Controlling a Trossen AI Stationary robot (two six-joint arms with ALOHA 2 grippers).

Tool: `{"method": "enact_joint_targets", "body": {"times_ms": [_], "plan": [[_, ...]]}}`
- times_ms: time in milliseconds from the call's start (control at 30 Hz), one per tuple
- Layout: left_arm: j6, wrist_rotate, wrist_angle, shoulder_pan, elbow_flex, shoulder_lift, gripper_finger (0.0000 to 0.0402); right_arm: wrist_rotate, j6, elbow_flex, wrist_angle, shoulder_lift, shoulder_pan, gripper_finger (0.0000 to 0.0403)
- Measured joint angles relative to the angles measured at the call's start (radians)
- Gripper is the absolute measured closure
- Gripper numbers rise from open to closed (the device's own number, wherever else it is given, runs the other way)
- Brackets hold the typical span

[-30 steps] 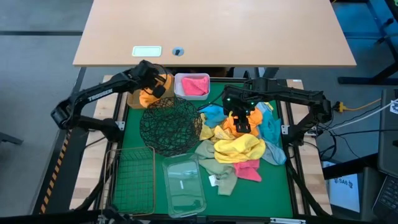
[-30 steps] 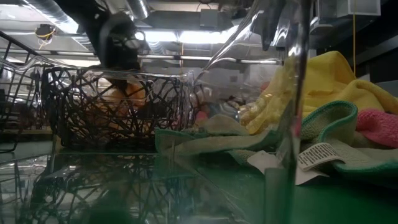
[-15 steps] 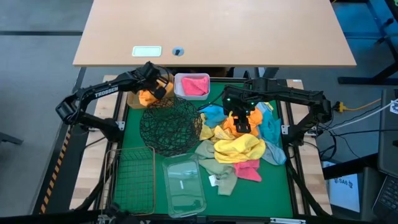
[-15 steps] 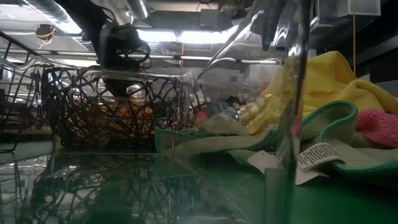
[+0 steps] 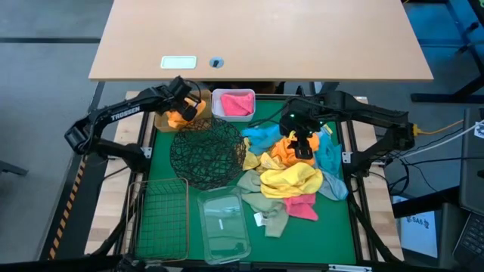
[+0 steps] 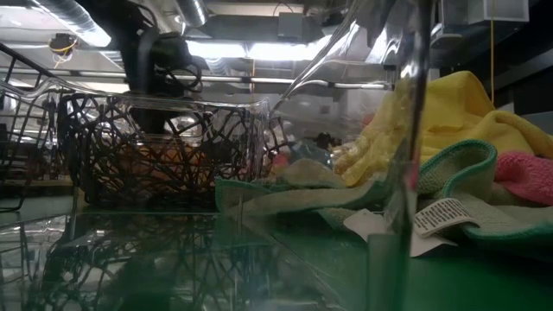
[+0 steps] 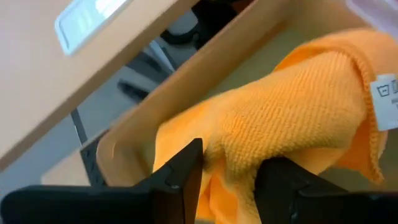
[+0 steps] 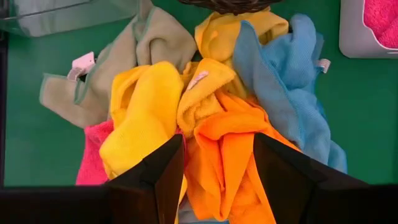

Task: Sort microfiber towel by color & place in baskets
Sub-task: Put the orange microfiber towel into the orange bin

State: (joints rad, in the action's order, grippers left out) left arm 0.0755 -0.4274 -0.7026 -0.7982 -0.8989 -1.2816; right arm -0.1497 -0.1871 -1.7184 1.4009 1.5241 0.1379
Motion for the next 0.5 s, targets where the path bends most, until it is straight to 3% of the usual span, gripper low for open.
{"method": "enact_joint_targets", "body": {"times_ms": [167,500], "plan": [[0.001,0.022,-0.067,0.0,0.0,0.069,0.0283,0.009,0.0,0.0,0.015,-0.016,0.0,0.021],[0.04,0.061,-0.039,-0.039,0.0,0.17,0.0283,0.018,-0.005,0.0,0.013,-0.03,0.0,0.021]]}}
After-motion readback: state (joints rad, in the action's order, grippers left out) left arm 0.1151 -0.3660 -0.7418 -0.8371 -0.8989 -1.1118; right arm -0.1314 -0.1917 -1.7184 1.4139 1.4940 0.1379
